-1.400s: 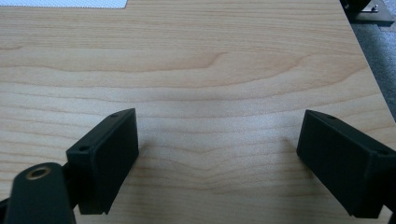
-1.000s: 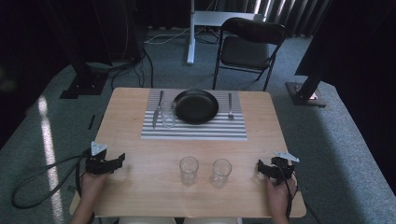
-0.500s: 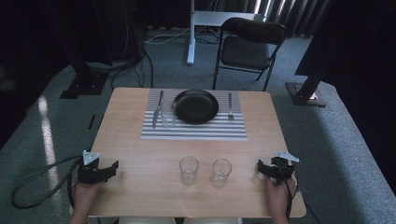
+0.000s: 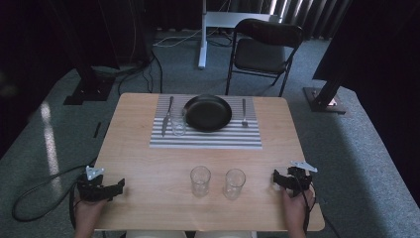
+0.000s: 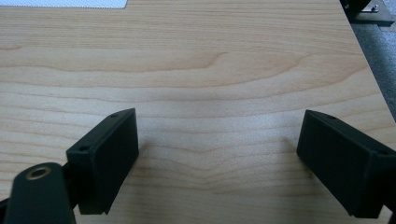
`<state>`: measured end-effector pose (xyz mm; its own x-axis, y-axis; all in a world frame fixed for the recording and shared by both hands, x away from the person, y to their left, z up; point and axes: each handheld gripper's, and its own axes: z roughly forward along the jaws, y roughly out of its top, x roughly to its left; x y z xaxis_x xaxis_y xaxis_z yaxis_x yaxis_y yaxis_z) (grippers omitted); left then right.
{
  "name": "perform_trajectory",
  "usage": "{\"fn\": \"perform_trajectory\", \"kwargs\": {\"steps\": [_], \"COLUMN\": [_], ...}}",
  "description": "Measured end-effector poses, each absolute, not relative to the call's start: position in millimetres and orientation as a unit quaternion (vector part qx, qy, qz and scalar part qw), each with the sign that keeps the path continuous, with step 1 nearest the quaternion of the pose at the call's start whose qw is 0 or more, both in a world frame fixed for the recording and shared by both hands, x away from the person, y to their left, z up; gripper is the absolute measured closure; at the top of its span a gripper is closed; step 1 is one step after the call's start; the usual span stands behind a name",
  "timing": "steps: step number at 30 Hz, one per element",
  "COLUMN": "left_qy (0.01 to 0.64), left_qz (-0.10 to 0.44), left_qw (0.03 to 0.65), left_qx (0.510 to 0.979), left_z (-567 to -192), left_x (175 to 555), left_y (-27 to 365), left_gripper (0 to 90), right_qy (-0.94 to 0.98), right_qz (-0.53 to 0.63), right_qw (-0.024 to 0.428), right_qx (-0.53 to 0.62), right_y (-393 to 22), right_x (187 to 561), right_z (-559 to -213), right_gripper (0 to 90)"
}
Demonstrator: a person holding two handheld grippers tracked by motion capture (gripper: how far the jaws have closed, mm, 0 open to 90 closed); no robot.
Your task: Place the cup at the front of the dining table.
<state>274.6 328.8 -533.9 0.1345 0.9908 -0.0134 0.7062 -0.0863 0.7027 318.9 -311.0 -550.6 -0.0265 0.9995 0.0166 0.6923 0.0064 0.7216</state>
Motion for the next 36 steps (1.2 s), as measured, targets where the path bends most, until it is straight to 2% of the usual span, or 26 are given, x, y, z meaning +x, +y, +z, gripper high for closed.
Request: {"fn": "perform_trajectory", "kwargs": {"steps": [13, 22, 36], "left_qy": [0.640, 0.640, 0.644], "left_qz": [0.232, 0.257, 0.259], "left_qw": [0.267, 0.262, 0.260], "left_qx": [0.682, 0.675, 0.671], "left_z": [-541.9, -546.6, -546.6], "left_x": [272.8, 271.7, 271.6], "left_y": [333.8, 334.1, 334.0], "left_gripper": [0.2, 0.2, 0.2], "right_qy": [0.657, 0.657, 0.656], "right_qz": [0.286, 0.286, 0.286], "right_qw": [0.268, 0.268, 0.269], "right_qx": [0.644, 0.644, 0.645], "right_y": [-311.0, -311.0, -311.2], "right_x": [318.9, 318.9, 319.0], "right_z": [-550.6, -550.6, -550.6], "right_gripper": [12.1, 12.1, 12.1]}}
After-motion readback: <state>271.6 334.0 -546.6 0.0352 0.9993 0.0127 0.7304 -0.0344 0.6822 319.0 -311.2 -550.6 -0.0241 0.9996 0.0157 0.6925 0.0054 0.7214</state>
